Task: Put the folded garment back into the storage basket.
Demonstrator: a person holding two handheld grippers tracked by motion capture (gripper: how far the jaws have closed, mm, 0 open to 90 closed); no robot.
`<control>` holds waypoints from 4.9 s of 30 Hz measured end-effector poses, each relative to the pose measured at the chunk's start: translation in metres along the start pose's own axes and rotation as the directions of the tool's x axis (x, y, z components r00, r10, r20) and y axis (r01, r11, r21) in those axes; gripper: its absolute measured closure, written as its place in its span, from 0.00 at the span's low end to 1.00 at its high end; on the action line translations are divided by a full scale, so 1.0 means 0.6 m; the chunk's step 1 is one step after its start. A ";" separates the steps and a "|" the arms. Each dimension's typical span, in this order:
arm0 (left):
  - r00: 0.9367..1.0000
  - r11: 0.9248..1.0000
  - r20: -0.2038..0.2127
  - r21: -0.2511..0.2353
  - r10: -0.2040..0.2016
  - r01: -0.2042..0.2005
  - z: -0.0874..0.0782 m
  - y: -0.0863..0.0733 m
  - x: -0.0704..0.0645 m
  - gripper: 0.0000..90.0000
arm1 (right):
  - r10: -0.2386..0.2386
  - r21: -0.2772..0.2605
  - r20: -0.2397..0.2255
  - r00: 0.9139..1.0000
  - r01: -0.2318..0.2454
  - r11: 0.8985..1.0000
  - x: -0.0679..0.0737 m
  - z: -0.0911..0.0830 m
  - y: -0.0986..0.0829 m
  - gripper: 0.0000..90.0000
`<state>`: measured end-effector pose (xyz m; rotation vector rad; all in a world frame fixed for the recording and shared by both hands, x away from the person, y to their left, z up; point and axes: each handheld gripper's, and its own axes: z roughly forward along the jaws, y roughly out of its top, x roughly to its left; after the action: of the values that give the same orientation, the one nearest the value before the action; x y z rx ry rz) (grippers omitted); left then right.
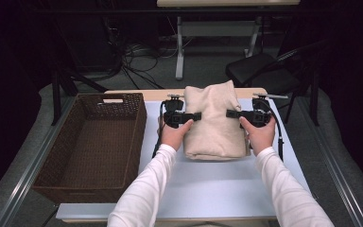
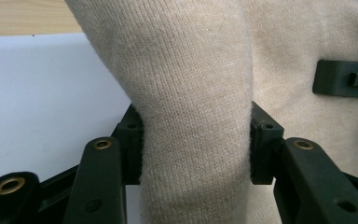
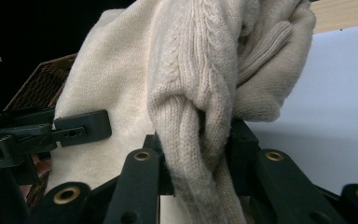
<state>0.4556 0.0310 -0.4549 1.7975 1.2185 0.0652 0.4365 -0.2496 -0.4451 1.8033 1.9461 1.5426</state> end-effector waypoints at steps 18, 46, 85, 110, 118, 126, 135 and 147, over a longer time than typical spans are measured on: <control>1.000 1.000 0.003 -0.008 -0.005 0.005 -0.014 0.013 -0.002 0.58 | -0.014 -0.003 -0.004 1.000 0.014 1.000 0.013 -0.005 0.014 0.79; 1.000 0.999 -0.019 -0.035 0.018 -0.019 -0.100 0.039 -0.047 0.58 | -0.058 -0.011 -0.033 0.998 0.058 0.998 0.081 -0.054 0.040 0.79; 0.995 0.982 -0.011 -0.160 0.098 -0.098 -0.215 -0.016 -0.069 0.58 | -0.269 -0.114 -0.085 0.959 0.259 0.959 0.177 -0.112 -0.012 0.79; 0.997 0.984 -0.046 -0.161 0.065 -0.071 -0.305 -0.030 -0.006 0.58 | -0.343 -0.084 -0.143 0.928 0.334 0.939 0.273 -0.060 -0.022 0.79; 0.998 0.987 -0.050 -0.151 0.049 -0.056 -0.319 -0.023 0.027 0.58 | -0.339 -0.062 -0.139 0.931 0.333 0.941 0.297 -0.029 -0.016 0.79; 0.997 0.987 -0.071 -0.153 0.044 -0.054 -0.336 -0.010 0.054 0.58 | -0.352 -0.055 -0.132 0.927 0.347 0.936 0.323 0.001 -0.006 0.79; 0.995 0.986 -0.089 -0.154 0.053 -0.066 -0.356 0.000 0.086 0.58 | -0.347 -0.046 -0.125 0.930 0.344 0.938 0.353 0.031 0.001 0.79; 0.992 0.986 -0.115 -0.156 0.047 -0.065 -0.367 0.012 0.123 0.58 | -0.335 -0.035 -0.119 0.935 0.333 0.942 0.378 0.072 0.011 0.79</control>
<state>0.3873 0.2303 -0.3565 1.7063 1.2050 0.2914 0.3988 -0.0481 -0.3385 1.3070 2.1510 1.5754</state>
